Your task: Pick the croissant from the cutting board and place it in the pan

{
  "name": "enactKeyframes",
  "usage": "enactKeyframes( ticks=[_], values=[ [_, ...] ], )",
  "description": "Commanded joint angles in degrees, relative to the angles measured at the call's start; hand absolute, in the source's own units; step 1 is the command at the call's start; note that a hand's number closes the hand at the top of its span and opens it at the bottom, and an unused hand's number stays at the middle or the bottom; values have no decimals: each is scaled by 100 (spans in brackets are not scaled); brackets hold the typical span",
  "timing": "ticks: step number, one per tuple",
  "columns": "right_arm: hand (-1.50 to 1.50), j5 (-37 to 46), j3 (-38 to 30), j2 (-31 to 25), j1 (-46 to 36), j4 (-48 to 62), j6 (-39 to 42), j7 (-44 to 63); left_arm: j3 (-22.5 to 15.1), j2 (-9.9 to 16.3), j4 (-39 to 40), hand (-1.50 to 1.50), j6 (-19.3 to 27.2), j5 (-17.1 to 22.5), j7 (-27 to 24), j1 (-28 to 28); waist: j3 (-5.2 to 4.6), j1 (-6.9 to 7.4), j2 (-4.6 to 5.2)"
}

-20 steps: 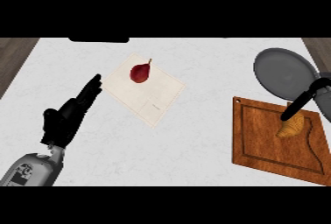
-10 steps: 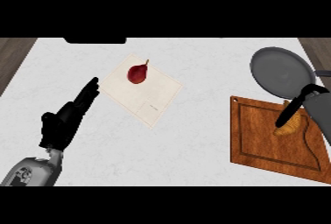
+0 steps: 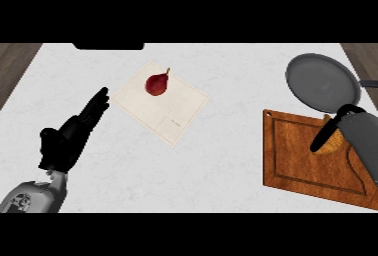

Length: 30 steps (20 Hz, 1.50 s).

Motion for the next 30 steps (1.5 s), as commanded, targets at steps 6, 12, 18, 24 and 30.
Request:
enactKeyframes(
  ticks=[6,12,18,24,30],
  values=[
    [150,169,-161,108,172,277,491,-657,141,-248,84,0,-145,-170,-77,2,3,3,11],
    [150,407,-199,-91,376,273,419,-953,354,-305,359,0,-341,-189,-268,-15,1,-39,-2],
    [150,828,-52,158,61,-556,-115,-267,224,-512,5,0,-214,-495,-85,273,-5,-87,-42],
    [150,1360,1103,1285,-282,-2508,-482,-3469,278,-387,175,0,-332,-312,27,137,14,-79,-299],
    [150,1908,1442,779,151,-4405,-1875,-4425,557,-276,284,0,-81,-406,-21,403,-2,-685,-366]
  ],
)
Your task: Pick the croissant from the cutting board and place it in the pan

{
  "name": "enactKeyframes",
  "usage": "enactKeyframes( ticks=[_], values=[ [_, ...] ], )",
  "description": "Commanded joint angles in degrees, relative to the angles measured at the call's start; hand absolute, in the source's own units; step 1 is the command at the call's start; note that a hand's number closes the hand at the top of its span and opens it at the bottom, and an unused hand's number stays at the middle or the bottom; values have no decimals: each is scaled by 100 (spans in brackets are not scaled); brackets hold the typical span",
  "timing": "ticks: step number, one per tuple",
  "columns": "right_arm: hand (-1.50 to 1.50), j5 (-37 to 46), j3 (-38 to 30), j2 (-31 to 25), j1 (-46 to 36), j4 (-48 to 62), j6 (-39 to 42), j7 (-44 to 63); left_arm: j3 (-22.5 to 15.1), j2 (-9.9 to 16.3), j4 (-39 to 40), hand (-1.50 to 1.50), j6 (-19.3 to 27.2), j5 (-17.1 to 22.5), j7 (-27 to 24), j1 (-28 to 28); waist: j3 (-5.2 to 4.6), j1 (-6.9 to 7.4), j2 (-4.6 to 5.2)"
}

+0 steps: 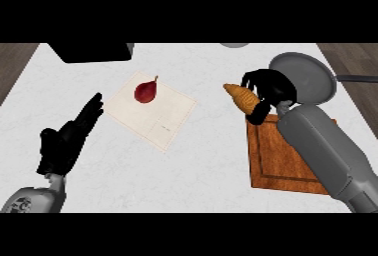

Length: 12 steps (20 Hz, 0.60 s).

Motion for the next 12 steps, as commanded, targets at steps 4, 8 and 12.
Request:
enactKeyframes(
  ticks=[4,8,12],
  values=[
    [150,149,-65,-679,1130,-2440,-1335,-1007,238,134,-80,0,-2,81,-103,264,4,-285,61],
    [150,195,-332,-1244,2416,-3844,-1818,-731,159,87,-228,0,-34,46,-93,267,-1,-139,154],
    [150,-242,-1121,-1541,3386,-4238,-2158,-976,-37,-33,-441,0,-86,-76,74,52,1,184,257]
  ],
)
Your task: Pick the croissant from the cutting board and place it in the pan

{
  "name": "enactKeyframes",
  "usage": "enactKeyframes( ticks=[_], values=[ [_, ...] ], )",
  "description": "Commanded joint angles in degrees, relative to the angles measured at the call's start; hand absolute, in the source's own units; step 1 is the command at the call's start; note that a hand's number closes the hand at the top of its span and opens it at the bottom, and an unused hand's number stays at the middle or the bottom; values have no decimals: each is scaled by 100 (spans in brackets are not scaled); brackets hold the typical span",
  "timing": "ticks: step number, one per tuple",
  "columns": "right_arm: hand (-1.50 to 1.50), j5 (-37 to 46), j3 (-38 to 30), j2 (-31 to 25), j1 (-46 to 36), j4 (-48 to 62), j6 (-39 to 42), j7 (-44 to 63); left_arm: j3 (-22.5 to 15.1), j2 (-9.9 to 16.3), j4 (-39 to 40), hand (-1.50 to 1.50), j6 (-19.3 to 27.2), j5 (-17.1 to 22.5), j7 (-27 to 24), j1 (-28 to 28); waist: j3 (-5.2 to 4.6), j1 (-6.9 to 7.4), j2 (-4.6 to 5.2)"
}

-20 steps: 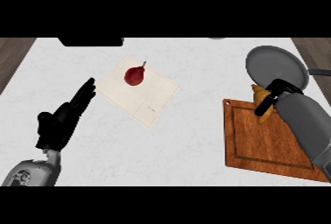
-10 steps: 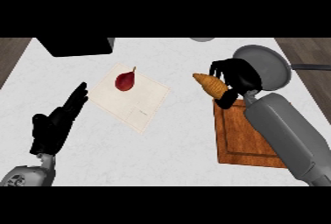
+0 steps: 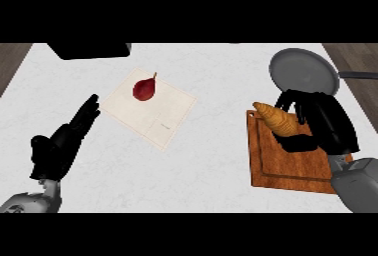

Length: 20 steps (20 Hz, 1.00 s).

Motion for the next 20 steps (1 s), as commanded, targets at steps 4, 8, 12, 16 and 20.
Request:
enactKeyframes(
  ticks=[4,8,12,16,20],
  values=[
    [150,-799,-1008,68,835,-223,-363,-630,-161,-337,110,0,1,-153,334,-678,0,308,118],
    [150,-967,-1432,301,167,1516,-283,-1587,-45,-147,-332,0,-271,-84,174,-66,3,466,132],
    [150,-567,-1744,475,-302,2720,-792,-2180,-220,-444,-249,0,-75,-368,278,-310,5,486,144],
    [150,-484,-2195,261,-1238,4124,-944,-2715,65,-286,-11,0,-413,-88,366,-668,6,523,166],
    [150,-657,-2611,155,-1764,5626,-978,-3924,0,-405,132,0,-336,-312,227,-650,10,541,181]
  ],
)
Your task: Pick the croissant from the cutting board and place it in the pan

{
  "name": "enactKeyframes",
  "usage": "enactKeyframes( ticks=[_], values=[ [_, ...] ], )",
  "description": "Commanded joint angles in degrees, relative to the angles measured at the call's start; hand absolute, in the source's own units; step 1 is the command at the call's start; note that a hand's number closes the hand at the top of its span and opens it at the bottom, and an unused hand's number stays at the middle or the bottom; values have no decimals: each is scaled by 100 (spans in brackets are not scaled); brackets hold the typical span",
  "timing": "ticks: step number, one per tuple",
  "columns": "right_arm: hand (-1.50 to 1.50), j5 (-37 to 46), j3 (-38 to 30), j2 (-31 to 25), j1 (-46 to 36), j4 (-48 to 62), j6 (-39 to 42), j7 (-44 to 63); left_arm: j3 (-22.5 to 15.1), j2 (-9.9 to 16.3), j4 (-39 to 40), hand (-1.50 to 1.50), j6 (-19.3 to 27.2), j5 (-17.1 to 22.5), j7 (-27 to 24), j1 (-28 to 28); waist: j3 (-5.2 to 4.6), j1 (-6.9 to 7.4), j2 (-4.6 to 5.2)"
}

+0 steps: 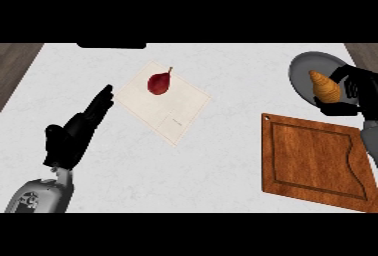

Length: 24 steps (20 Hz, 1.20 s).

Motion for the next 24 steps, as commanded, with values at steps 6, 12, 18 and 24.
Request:
enactKeyframes(
  ticks=[6,12,18,24],
  values=[
    [150,111,-612,65,-1348,2694,-628,-1345,-145,-139,-185,0,-67,-123,228,-103,13,164,56],
    [150,88,-808,-319,-1668,3342,-388,-1723,33,-90,38,0,-215,-28,95,-445,22,211,112],
    [-150,454,-571,-591,-1720,4200,-195,-501,-137,-208,68,0,-174,-155,-68,-226,16,431,209],
    [-150,318,-686,-354,-1889,4222,237,-679,-263,-331,-32,0,-158,-192,25,-352,55,504,247]
  ],
)
